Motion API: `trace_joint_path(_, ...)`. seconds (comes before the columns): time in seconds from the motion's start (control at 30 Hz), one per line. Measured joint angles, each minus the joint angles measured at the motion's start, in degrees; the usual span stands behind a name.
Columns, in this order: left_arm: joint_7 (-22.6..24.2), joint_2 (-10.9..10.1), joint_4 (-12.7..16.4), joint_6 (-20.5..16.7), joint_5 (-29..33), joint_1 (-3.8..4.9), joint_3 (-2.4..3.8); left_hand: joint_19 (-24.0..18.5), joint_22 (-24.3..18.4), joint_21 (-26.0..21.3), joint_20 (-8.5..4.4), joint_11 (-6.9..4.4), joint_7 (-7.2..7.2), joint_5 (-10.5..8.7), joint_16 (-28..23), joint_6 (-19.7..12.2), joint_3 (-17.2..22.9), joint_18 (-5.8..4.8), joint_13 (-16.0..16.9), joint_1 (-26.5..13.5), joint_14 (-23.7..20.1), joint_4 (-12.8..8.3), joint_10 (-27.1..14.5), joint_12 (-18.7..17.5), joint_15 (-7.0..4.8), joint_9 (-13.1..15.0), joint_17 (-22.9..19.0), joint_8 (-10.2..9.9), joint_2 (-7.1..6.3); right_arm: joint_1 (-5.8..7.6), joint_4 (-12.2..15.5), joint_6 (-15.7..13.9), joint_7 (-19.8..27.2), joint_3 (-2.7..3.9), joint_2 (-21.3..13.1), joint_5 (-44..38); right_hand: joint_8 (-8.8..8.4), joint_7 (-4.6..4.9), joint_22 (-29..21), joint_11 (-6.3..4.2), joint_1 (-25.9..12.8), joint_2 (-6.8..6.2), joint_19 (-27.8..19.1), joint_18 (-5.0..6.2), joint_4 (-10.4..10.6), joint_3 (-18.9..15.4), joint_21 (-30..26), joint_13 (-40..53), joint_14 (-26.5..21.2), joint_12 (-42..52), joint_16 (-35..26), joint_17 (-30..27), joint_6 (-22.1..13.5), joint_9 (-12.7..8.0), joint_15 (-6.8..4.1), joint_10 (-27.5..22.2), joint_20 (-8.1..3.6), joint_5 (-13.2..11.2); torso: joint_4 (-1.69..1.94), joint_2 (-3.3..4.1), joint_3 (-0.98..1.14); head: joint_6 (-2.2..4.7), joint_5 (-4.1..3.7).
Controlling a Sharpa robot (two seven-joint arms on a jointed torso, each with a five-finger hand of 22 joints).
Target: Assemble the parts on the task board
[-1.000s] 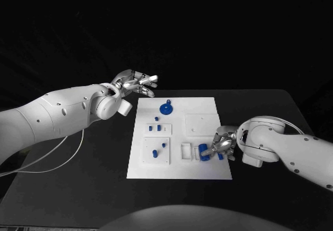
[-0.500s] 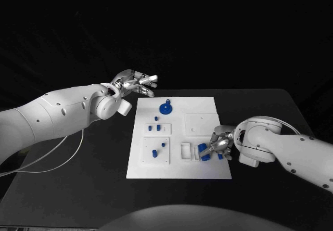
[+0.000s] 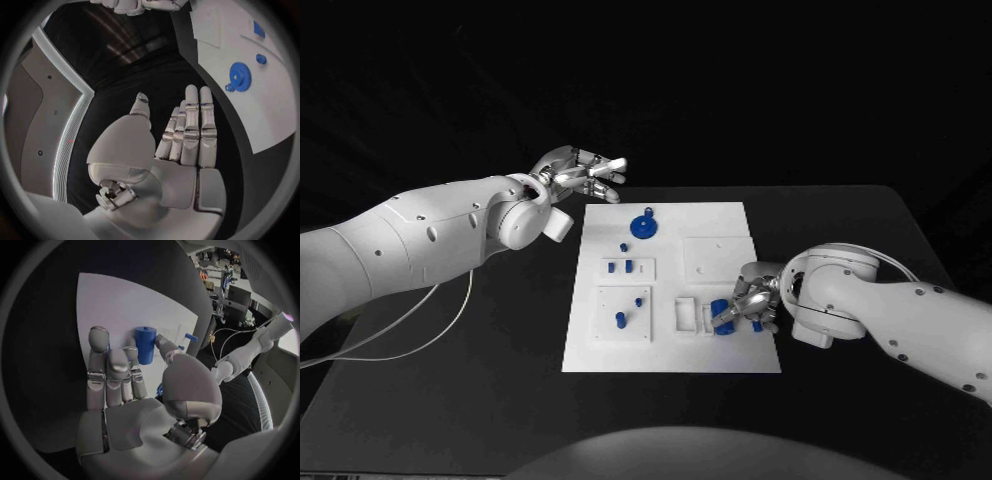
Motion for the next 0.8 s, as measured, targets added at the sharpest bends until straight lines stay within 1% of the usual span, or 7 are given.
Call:
trace_joint_path(0.07, -0.06, 0.01, -0.01, 0.03, -0.01, 0.00, 0.00, 0.00, 0.00, 0.00, 0.00, 0.00, 0.00, 0.00, 0.00, 0.00, 0.00, 0.00, 0.00, 0.00, 0.00, 0.00, 0.00, 0.00, 0.00, 0.00, 0.00, 0.00, 0.00, 0.12, -0.10, 0.01, 0.08, -0.27, 0.19, -0.36, 0.00, 0.07, 0.06, 0.01, 0.00, 0.00, 0.00, 0.00, 0.00, 0.00, -0.11, -0.22, 0.00, -0.21, 0.00, 0.00, -0.06, 3.94, 0.00, -0.01, 0.00, 0.00, 0.00, 0.01, -0.01, 0.01, -0.02)
trace_joint_path(0.13, -0.11, 0.03, -0.03, 0.06, -0.02, 0.00, 0.00, 0.00, 0.00, 0.00, 0.00, 0.00, 0.00, 0.00, 0.00, 0.00, 0.00, 0.00, 0.00, 0.00, 0.00, 0.00, 0.00, 0.00, 0.00, 0.00, 0.00, 0.00, 0.00, 0.22, -0.17, 0.00, 0.15, -0.46, 0.33, -0.66, 0.00, 0.07, 0.17, 0.01, 0.00, 0.00, 0.00, 0.00, -0.01, -0.01, -0.27, -0.28, -0.01, -0.21, 0.00, 0.00, -0.07, 4.48, 0.01, -0.01, 0.00, 0.06, -0.01, 0.01, 0.01, 0.01, -0.02)
trace_joint_path(0.23, -0.18, 0.07, -0.07, 0.12, -0.02, 0.00, 0.00, 0.00, 0.01, 0.00, 0.00, 0.00, 0.00, 0.00, 0.00, 0.00, 0.00, 0.00, 0.00, 0.00, 0.00, 0.00, 0.00, 0.00, 0.00, 0.00, 0.00, 0.00, 0.00, 0.31, -0.17, -0.17, 0.25, -0.77, 0.44, -1.03, 0.00, 0.19, 0.34, 0.10, -0.34, -0.34, 0.00, -0.02, 0.09, 0.09, -0.27, -0.29, -0.06, -0.21, 0.25, 0.10, -0.18, 8.29, 0.06, -0.30, 0.00, 9.57, -0.01, 0.01, 0.01, -0.04, -0.02)
trace_joint_path(0.27, -0.20, 0.07, -0.08, 0.13, -0.03, 0.00, 0.00, 0.00, 0.01, 0.00, 0.00, 0.00, 0.00, 0.00, 0.00, 0.00, 0.00, 0.00, 0.00, 0.00, 0.00, 0.00, 0.00, 0.00, 0.00, 0.00, 0.00, 0.00, 0.00, 0.33, -0.14, -0.27, 0.29, -0.84, 0.44, -1.10, 0.00, 0.17, 0.46, 0.10, -0.34, -0.34, 0.00, -0.02, 0.23, 0.22, -0.27, -0.23, -0.07, -0.21, 0.25, 0.19, -0.05, 9.73, 0.07, -0.31, 0.00, 11.94, -0.01, 0.01, 0.01, -0.05, -0.02)
trace_joint_path(0.3, -0.23, 0.07, -0.10, 0.15, -0.03, 0.00, 0.00, 0.00, 0.01, 0.00, 0.00, 0.00, 0.00, 0.00, 0.00, 0.00, 0.00, 0.00, 0.00, 0.00, 0.00, 0.00, 0.00, 0.00, 0.00, 0.00, 0.00, 0.00, 0.00, 0.34, -0.12, -0.47, 0.33, -0.93, 0.44, -1.18, 0.00, 0.10, 0.56, 0.10, -0.34, -0.34, 0.00, -0.04, 0.27, 0.27, -0.26, -0.18, -0.08, -0.21, 0.25, 0.26, 0.38, 9.82, 0.08, -0.31, 0.00, 12.93, -0.01, 0.01, 0.01, -0.06, -0.02)
trace_joint_path(0.43, -0.30, 0.07, -0.11, 0.19, -0.04, 0.00, 0.00, 0.00, -0.08, 0.00, 0.00, 0.00, 0.00, 0.00, 0.00, 0.00, 0.00, 0.00, 0.00, 0.00, 0.00, 0.00, 0.00, 0.00, 0.00, 0.00, 0.00, 0.00, 0.00, 0.33, 0.07, -1.19, 0.49, -1.13, 0.26, -1.23, -0.01, -0.14, 1.00, 0.10, -0.34, -0.35, 0.00, -0.09, 0.32, 0.32, 0.18, 0.02, -0.08, -0.26, 0.49, 0.40, 1.26, 9.83, 0.09, -0.30, 0.00, 13.58, -0.01, 0.01, 0.01, -0.07, 0.02)
trace_joint_path(0.8, -0.51, 0.01, -0.14, 0.34, -0.09, 0.00, -0.01, 0.21, -0.48, 0.00, 0.21, 0.00, 0.01, 0.00, 0.00, 0.01, 0.00, -0.01, 0.00, 0.00, 0.00, 0.00, 0.00, 0.00, 0.00, 0.00, 0.00, 0.00, 0.00, 0.40, 1.47, -4.17, 0.63, -1.75, -1.21, 0.64, -0.98, 0.14, 3.64, -0.02, -1.02, 0.33, 0.00, -0.09, 0.67, 0.66, 2.03, 0.08, -0.09, -0.26, 0.72, 0.60, 1.53, 9.60, 0.10, -0.22, 0.00, 13.58, 0.00, 0.04, 0.03, -0.21, 0.12)
